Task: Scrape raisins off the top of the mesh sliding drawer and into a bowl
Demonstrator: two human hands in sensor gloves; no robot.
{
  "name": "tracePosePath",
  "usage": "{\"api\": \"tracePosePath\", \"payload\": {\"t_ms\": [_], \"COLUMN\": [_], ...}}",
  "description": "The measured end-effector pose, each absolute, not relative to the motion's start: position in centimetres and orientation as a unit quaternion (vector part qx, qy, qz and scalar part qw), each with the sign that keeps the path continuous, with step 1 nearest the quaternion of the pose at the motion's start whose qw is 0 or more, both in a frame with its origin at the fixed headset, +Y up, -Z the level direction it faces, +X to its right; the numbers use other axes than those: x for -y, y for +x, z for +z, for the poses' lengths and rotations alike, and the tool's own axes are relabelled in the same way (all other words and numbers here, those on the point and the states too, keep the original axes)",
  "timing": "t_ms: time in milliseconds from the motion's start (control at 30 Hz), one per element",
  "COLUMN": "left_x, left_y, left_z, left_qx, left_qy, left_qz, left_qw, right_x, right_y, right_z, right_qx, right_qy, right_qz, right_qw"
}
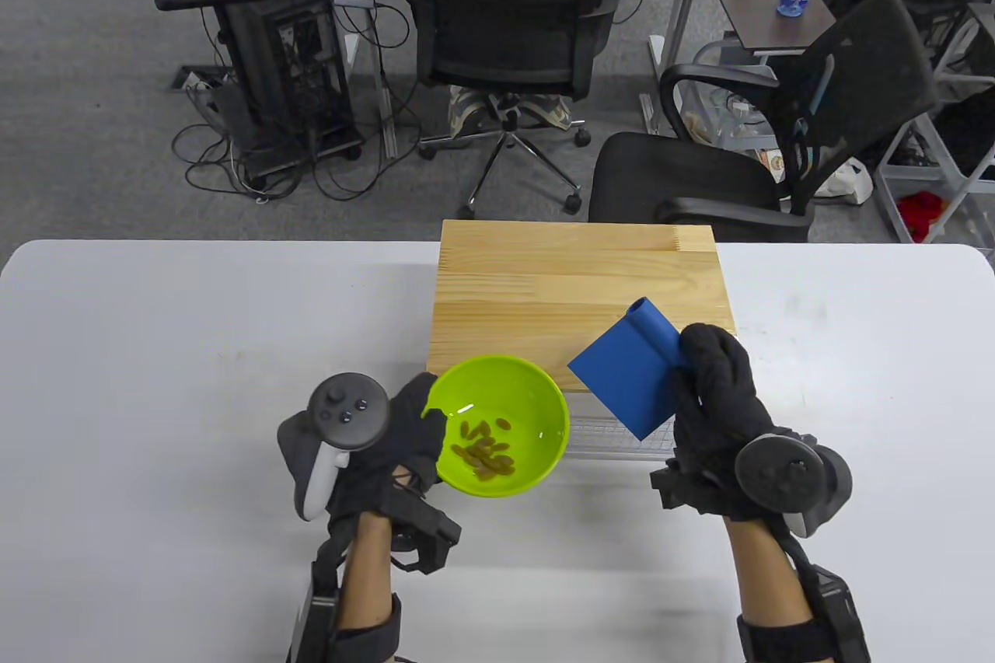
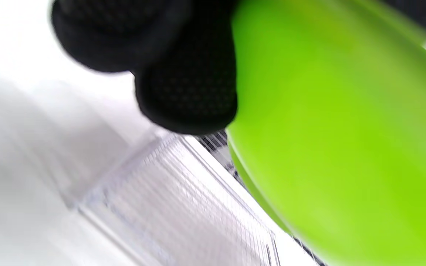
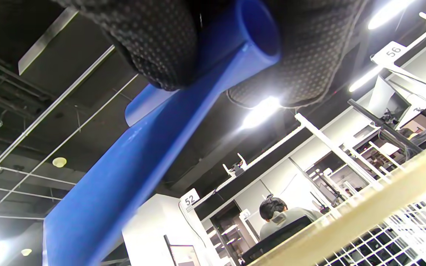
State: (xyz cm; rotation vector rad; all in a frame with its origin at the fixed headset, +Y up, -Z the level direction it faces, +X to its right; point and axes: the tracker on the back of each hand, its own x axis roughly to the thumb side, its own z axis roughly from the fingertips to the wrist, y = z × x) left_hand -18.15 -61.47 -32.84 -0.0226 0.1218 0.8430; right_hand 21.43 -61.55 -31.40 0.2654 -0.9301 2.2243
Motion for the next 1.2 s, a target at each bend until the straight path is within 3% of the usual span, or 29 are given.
{"api": "tracePosePath", "payload": {"t_ms": [200, 367, 567, 767, 1200], "left_x": [60.5, 63.3, 69.2, 74.5, 76.5], "left_y": [-24.7, -28.7, -31.3, -31.4, -31.2], "left_z": [-34.3, -35.4, -36.9, -37.8, -36.9], "left_qx": [-0.179, -0.288, -0.361, -0.402, -0.423], "left_qy": [0.068, 0.119, 0.070, 0.012, -0.033], "left_qz": [0.433, 0.432, 0.388, 0.353, 0.344], "left_qw": [0.881, 0.846, 0.845, 0.845, 0.838], "right_x": [61.6, 61.6, 61.9, 62.4, 62.7], "right_y": [21.2, 21.1, 20.9, 20.7, 20.6], "right_z": [-31.5, -31.5, -31.7, -32.0, -32.2], "right_qx": [0.358, 0.355, 0.348, 0.341, 0.333], "right_qy": [0.106, 0.105, 0.105, 0.101, 0.102], "right_qz": [0.859, 0.861, 0.867, 0.875, 0.879], "right_qw": [0.350, 0.349, 0.341, 0.329, 0.326]}}
